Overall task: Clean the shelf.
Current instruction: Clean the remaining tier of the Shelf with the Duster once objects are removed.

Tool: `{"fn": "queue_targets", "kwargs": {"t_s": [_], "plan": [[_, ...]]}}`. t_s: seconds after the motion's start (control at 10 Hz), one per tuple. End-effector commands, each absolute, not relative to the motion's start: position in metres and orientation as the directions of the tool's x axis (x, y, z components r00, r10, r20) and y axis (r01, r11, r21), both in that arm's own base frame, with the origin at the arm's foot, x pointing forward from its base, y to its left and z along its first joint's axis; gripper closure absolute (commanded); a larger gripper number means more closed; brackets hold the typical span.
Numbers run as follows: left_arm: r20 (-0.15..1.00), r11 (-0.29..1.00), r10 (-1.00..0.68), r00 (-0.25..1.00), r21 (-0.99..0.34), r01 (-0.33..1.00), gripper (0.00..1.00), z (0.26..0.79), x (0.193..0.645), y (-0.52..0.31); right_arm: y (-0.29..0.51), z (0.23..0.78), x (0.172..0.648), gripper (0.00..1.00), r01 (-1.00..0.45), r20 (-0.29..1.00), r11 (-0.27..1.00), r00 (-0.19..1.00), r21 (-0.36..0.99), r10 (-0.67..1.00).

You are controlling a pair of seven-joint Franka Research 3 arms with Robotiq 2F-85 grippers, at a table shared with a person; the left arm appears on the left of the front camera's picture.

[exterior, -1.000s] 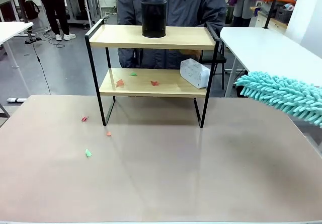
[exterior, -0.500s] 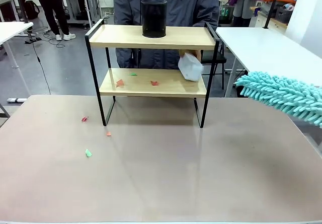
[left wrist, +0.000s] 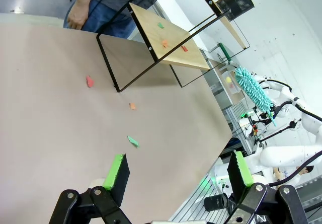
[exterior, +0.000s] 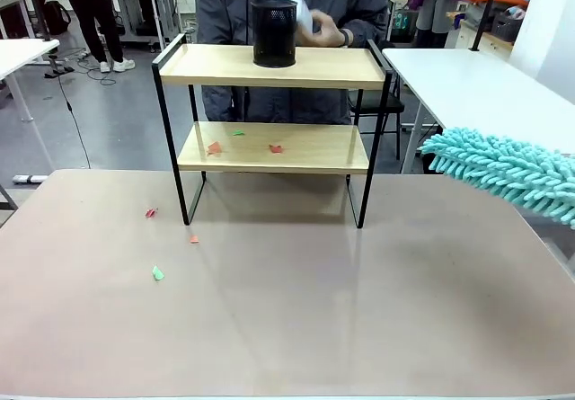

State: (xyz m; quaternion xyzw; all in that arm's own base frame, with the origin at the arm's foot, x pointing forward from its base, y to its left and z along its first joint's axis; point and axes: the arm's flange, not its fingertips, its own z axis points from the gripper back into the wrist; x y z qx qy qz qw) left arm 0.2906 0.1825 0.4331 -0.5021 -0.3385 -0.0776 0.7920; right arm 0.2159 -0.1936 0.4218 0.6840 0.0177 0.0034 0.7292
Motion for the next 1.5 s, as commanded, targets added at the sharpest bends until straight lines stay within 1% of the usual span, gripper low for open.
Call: {"fn": "queue_targets", "kwargs": {"t_s": [0.0,0.1,0.2,0.3,0.4,0.5,0.6,0.8,0.9,1.0,1.2,1.4], "plan": [[0.633,0.471,0.227,0.740,-0.736,0.486,0.00,0.432,0.290,0.180,-0.197,0.423,0.215,0.88,-0.010,0.008,0.056,0.999,0.998,0.044],[0.633,0.471,0.227,0.740,-0.736,0.486,0.00,0.432,0.290,0.180,-0.197,0.423,0.215,0.88,-0.010,0.008,0.056,0.999,0.998,0.044],[0.633,0.471,0.227,0.740,-0.736,0.486,0.00,0.432,0.290,0.180,-0.194,0.422,0.216,0.88,0.019,-0.021,0.064,0.999,0.998,0.029],[0.633,0.471,0.227,0.740,-0.736,0.486,0.00,0.432,0.290,0.180,-0.178,0.436,0.208,0.88,0.006,-0.002,0.122,0.999,0.993,-0.033],[0.633,0.471,0.227,0.740,-0.736,0.486,0.00,0.432,0.290,0.180,-0.160,0.457,0.199,0.88,-0.043,0.048,0.120,0.998,0.992,-0.037],[0.633,0.471,0.227,0.740,-0.736,0.486,0.00,0.432,0.290,0.180,-0.140,0.478,0.187,0.88,-0.058,0.066,0.158,0.997,0.986,-0.048],[0.633,0.471,0.227,0.740,-0.736,0.486,0.00,0.432,0.290,0.180,-0.120,0.496,0.172,0.88,-0.070,0.076,0.204,0.997,0.977,-0.025],[0.633,0.471,0.227,0.740,-0.736,0.486,0.00,0.432,0.290,0.180,-0.083,0.509,0.156,0.88,-0.108,0.088,0.306,0.993,0.946,0.076],[0.633,0.471,0.227,0.740,-0.736,0.486,0.00,0.432,0.290,0.180,-0.073,0.509,0.157,0.88,-0.107,0.080,0.345,0.993,0.932,0.090],[0.633,0.471,0.227,0.740,-0.736,0.486,0.00,0.432,0.290,0.180,-0.071,0.503,0.165,0.88,-0.075,0.046,0.337,0.995,0.939,0.093],[0.633,0.471,0.227,0.740,-0.736,0.486,0.00,0.432,0.290,0.180,-0.054,0.500,0.173,0.88,-0.075,0.033,0.359,0.992,0.930,0.122],[0.633,0.471,0.227,0.740,-0.736,0.486,0.00,0.432,0.290,0.180,-0.010,0.498,0.179,0.88,-0.093,0.047,0.427,0.992,0.900,0.117]]}}
